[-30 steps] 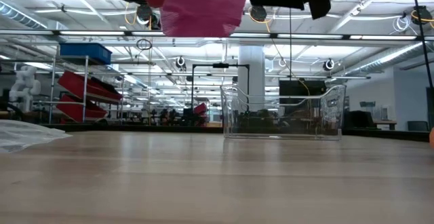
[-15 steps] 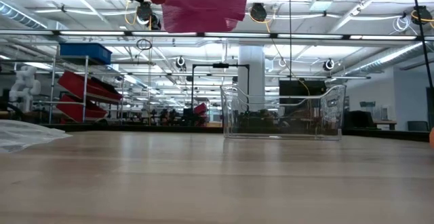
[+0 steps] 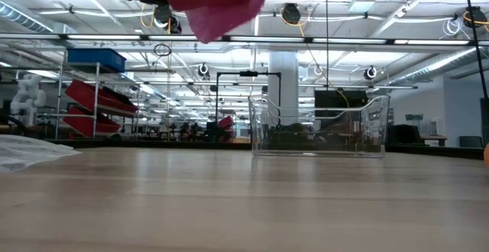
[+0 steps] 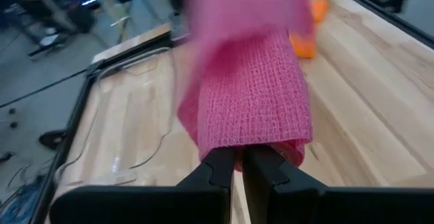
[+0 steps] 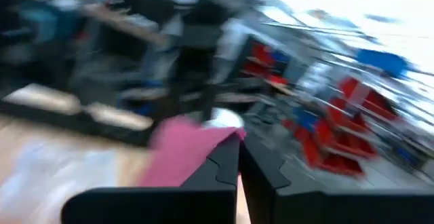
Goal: Roll bandage
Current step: Roll the pink bandage
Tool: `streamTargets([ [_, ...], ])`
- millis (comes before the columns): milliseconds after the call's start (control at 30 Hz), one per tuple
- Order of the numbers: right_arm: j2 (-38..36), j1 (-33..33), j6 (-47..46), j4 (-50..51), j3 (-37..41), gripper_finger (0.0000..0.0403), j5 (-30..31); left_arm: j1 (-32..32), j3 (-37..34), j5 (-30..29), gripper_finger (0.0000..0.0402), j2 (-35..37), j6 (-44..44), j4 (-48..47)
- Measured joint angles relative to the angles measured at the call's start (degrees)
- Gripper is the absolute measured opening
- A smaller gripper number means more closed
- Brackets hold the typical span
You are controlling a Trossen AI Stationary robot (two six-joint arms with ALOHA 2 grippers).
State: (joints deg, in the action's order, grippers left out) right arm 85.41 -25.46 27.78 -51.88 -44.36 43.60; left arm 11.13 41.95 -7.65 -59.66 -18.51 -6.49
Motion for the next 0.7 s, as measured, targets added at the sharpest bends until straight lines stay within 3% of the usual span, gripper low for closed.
streamTargets([
  [100,-0.2,0.5,-0.3,1.1,0.0,0.0,9.6,0.7,0.0,2.8,0.0017,-1.2,-2.6,0.7],
  [200,-0.4,0.8,-6.7,11.6,0.0,0.0,16.5,2.1,0.0,4.6,0.0017,-1.6,-5.3,3.3],
  [267,-0.4,0.9,-13.7,19.2,0.0,0.0,14.5,3.0,0.0,4.6,0.0017,-1.6,-7.4,5.6],
  [333,-0.6,0.8,-20.2,23.5,0.0,0.0,8.1,3.6,0.0,4.3,0.0017,-1.2,-8.9,8.9],
  [467,-0.6,1.1,-27.1,25.8,0.0,0.0005,-2.8,4.8,0.0,4.2,0.0017,-0.6,-8.9,16.0],
  [567,-0.8,0.9,-27.5,26.0,0.0,0.0022,-1.6,5.8,0.0,4.4,0.0017,-0.6,-8.8,16.2],
  [700,-2.7,-0.4,-23.5,28.5,0.0,0.0066,8.2,6.2,0.0,4.5,0.0017,-0.5,-8.9,15.1],
])
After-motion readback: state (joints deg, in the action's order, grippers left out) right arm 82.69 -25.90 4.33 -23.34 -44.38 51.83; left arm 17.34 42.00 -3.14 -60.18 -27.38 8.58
